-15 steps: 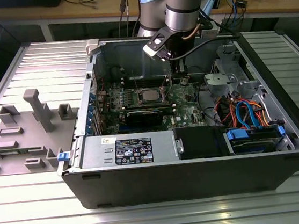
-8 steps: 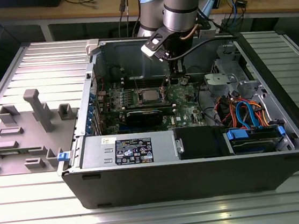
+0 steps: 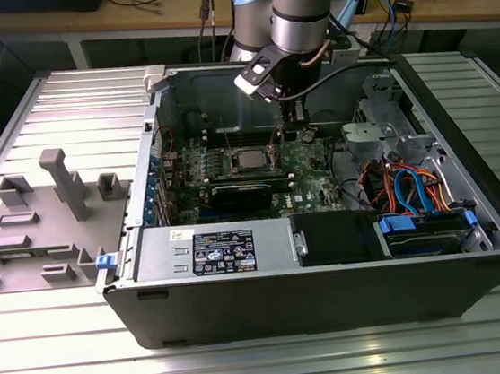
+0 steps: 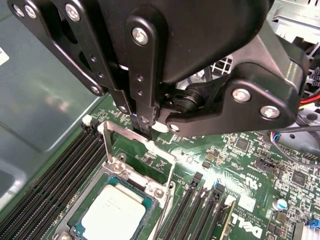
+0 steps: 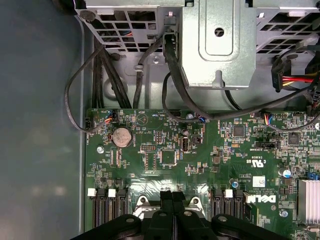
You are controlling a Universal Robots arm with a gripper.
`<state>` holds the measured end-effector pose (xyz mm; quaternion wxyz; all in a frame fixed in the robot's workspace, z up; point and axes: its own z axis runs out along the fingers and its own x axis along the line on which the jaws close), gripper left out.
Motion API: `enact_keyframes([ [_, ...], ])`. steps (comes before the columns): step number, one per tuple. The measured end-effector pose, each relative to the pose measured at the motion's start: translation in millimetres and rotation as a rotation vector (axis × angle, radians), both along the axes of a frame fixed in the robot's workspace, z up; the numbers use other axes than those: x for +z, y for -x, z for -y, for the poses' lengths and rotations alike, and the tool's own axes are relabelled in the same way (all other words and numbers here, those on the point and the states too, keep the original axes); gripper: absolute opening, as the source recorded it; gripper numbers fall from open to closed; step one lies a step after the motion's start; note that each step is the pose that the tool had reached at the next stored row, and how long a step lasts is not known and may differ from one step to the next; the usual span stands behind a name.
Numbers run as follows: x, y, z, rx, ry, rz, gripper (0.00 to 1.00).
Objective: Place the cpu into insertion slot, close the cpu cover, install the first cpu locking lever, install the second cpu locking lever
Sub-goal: 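Close the cpu cover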
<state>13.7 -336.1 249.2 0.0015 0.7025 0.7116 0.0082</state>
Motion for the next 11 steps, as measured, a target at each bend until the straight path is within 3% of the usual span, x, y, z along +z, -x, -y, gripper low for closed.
enact_keyframes([
  [11,0.0,1.6,0.0,0.0,0.0,0.0,0.11],
])
